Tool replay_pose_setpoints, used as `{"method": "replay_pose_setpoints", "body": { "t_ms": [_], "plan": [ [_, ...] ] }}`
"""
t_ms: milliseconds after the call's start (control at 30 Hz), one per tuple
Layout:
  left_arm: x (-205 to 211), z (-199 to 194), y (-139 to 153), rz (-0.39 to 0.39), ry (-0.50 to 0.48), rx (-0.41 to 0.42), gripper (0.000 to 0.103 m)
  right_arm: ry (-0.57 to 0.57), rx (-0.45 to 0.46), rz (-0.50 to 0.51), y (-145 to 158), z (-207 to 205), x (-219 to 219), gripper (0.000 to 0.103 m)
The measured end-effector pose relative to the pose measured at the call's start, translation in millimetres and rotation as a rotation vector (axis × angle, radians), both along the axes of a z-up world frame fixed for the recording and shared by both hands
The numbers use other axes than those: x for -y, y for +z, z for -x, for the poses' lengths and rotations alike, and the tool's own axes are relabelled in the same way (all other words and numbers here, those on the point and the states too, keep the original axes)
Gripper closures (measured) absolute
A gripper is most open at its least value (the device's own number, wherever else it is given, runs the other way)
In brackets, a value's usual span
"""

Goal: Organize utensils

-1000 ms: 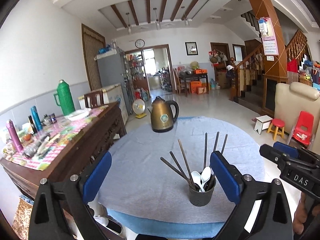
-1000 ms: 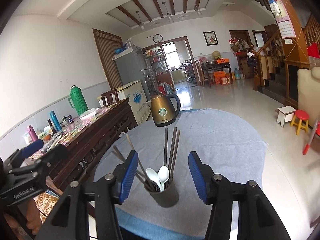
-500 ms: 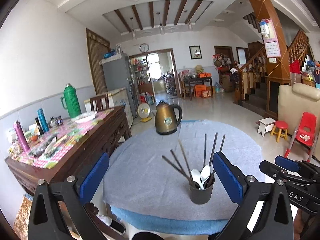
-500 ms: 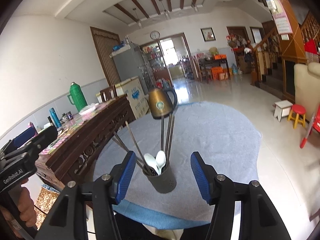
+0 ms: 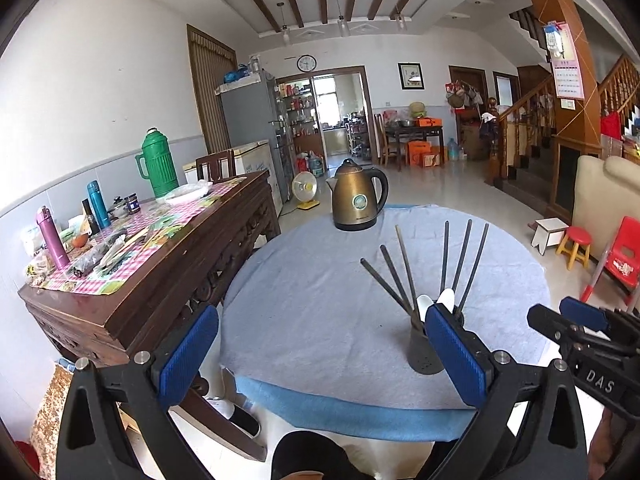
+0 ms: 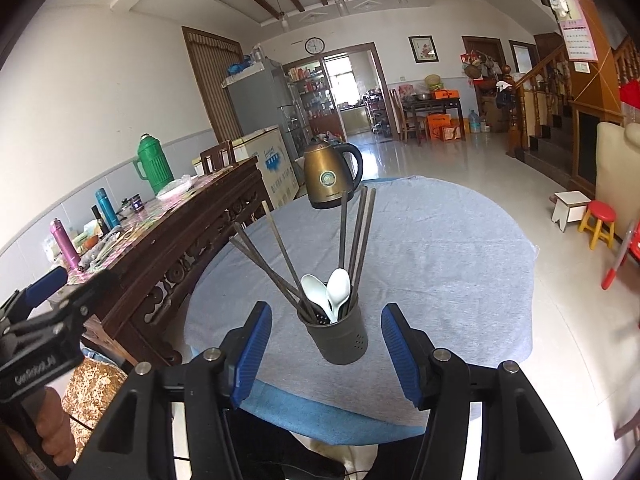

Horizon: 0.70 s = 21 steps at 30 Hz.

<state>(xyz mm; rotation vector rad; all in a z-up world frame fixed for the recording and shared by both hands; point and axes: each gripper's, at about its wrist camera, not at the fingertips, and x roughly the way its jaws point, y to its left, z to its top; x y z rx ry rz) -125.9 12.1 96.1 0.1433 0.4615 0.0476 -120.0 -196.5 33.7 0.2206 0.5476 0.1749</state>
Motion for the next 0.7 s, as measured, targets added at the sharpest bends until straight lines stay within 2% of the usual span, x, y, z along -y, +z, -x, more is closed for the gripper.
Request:
{"method": "replay_pose_setpoints", "body": {
  "t_ms": [700],
  "plan": [
    [-6.2, 6.8, 2.2, -0.002, 0.019, 0.014, 0.000, 0.003, 0.023, 0.010, 10.9, 9.5, -1.9, 0.042]
  ]
}}
